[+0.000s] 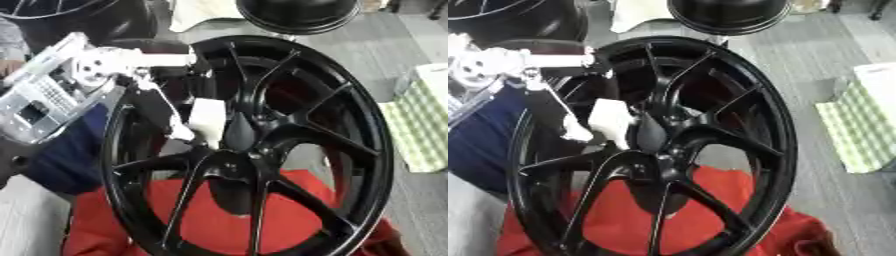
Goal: Pull the pin out of the wheel hub.
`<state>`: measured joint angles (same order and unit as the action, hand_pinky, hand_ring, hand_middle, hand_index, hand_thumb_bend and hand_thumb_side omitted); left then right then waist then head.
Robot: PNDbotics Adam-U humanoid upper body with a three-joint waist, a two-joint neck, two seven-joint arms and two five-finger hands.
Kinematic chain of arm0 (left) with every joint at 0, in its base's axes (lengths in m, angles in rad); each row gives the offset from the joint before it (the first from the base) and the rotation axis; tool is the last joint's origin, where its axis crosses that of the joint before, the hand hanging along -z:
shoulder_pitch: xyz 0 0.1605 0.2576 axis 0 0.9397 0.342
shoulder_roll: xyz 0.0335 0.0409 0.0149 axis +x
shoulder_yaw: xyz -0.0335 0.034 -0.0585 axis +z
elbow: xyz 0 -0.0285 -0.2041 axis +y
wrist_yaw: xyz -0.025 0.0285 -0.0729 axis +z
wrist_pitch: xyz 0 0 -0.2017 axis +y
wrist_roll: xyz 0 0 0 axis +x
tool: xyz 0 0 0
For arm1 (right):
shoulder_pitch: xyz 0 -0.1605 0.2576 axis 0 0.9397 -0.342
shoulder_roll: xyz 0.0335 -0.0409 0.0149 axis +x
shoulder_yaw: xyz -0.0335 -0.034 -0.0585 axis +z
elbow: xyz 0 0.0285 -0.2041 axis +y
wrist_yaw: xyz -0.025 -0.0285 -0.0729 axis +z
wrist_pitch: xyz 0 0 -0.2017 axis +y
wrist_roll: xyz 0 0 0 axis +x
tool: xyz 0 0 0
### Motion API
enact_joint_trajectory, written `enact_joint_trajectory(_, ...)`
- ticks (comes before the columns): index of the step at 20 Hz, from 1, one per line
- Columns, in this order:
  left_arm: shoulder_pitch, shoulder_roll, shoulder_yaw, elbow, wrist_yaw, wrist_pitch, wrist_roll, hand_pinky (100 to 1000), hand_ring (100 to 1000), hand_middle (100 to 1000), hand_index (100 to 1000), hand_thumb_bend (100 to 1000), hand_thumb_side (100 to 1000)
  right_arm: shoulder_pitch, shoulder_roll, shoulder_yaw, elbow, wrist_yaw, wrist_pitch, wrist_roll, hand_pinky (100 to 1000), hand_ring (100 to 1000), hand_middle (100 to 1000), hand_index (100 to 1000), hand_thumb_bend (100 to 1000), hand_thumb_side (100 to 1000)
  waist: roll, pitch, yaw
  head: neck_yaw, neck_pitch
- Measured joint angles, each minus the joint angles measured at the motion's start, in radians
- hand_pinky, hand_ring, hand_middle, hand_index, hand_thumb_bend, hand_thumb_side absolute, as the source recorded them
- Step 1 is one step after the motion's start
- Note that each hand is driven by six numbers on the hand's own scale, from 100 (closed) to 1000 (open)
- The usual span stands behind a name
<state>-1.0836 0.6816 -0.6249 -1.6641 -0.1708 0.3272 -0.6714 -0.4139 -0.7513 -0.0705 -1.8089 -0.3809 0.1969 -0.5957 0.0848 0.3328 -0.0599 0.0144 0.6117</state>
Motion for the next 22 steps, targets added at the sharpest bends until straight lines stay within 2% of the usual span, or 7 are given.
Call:
enact_joint_trajectory(4,0.0,-0.001,-0.003,0.0,0.014,0.005,0.013,740,655,534,492,442,100,0.0,0.0,0.002,0.0,0.0,0.0,0.0,682,630,558,667,100,874,0.0,0.0,0.0,0.0,0.0)
enact_joint_trajectory(9,0.001,-0.001,-0.004,0.0,0.044,0.017,0.028,726,634,514,435,478,100,0.0,0.005,0.003,0.0,0.0,0.0,0.0,683,630,558,667,100,874,0.0,0.001,0.0,0.001,0.0)
enact_joint_trajectory(22,-0.001,0.014,0.018,-0.029,0.078,0.036,0.052,719,625,499,406,516,100,0.0,0.007,0.003,0.0,0.0,0.001,0.001,685,631,559,668,100,875,-0.001,0.001,0.005,0.001,-0.003)
